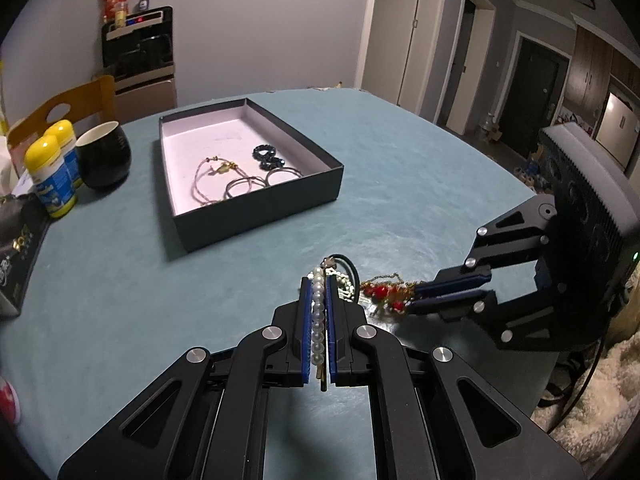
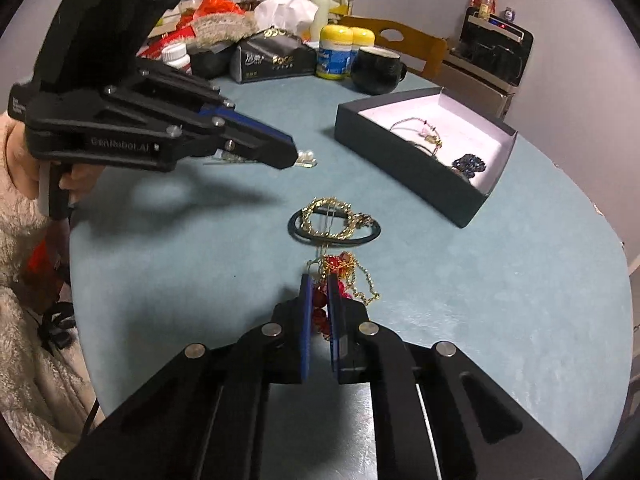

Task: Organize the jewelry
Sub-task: 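Grasp the red-beaded gold earrings with the right tool and lift them, then carry the pearl clip with the left tool while the right tool carries the earrings into the box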

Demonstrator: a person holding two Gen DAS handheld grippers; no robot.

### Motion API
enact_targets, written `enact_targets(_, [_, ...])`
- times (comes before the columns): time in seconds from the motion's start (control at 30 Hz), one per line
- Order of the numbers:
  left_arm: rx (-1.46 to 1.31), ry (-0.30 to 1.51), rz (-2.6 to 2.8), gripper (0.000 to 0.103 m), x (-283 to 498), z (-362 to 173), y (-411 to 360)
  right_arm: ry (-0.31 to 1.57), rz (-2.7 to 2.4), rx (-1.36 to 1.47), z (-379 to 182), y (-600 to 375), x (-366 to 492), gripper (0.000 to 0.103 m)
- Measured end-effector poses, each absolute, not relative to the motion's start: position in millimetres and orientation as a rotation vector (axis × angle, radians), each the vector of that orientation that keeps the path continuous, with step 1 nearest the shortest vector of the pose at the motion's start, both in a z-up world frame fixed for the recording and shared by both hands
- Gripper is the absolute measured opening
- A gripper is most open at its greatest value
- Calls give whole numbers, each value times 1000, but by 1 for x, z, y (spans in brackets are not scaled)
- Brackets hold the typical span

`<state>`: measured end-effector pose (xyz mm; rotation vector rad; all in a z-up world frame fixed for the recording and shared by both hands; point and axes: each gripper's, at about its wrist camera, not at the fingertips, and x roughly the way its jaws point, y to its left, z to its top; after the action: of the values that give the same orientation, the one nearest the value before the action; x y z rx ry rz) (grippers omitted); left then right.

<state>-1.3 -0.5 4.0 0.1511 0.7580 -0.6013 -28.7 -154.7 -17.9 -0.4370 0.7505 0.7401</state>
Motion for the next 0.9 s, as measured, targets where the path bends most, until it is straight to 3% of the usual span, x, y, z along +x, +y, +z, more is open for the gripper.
enact_targets(0.9, [222, 728, -574, 7, 13, 17, -6, 515, 573, -250, 79, -215, 13, 7])
